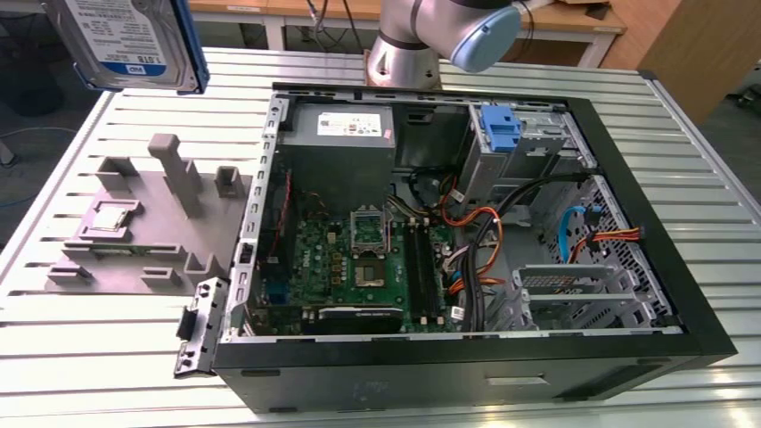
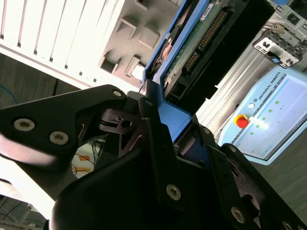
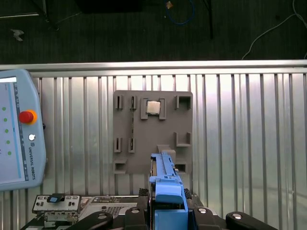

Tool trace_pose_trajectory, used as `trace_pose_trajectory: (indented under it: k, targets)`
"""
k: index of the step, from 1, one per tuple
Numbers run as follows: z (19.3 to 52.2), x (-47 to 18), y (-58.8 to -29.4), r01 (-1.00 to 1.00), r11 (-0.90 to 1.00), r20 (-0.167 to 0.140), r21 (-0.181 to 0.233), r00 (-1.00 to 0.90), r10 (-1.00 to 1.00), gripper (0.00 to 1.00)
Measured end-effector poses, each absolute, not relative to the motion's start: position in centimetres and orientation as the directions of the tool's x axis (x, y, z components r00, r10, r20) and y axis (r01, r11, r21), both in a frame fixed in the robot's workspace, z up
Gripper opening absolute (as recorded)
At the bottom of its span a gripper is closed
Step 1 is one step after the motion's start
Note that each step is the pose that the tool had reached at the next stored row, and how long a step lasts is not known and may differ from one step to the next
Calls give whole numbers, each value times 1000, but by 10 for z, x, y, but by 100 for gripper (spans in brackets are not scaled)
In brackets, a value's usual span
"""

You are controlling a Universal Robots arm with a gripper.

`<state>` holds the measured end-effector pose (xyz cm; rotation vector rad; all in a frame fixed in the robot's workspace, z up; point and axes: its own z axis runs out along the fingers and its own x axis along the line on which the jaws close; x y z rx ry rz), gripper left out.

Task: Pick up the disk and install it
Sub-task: 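Pick up the disk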

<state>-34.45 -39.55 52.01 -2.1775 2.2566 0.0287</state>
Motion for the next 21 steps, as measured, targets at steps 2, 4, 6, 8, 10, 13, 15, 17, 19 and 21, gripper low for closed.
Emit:
trace_pose_trajectory:
  k: [2,4,6,8,10,13,15,17,19,21]
  targets:
    - [520,-344,-396,-999,36,-17,9,-36,-999,36]
    - [520,-340,-396,-999,36,-17,9,-36,-999,36]
    - [520,-340,-396,-999,36,-17,9,-36,-999,36]
    - [520,-339,-396,-999,36,-17,9,-36,-999,36]
    - [520,-336,-396,-999,36,-17,9,-36,-999,36]
    - [520,-335,-396,-999,35,-17,9,-36,-999,36]
    - [520,-335,-396,-999,36,-17,9,-36,-999,36]
    - [520,-334,-396,-999,35,-17,9,-36,-999,36]
    - [520,-333,-396,-999,35,-17,9,-36,-999,36]
    - [520,-332,-396,-999,36,-17,9,-36,-999,36]
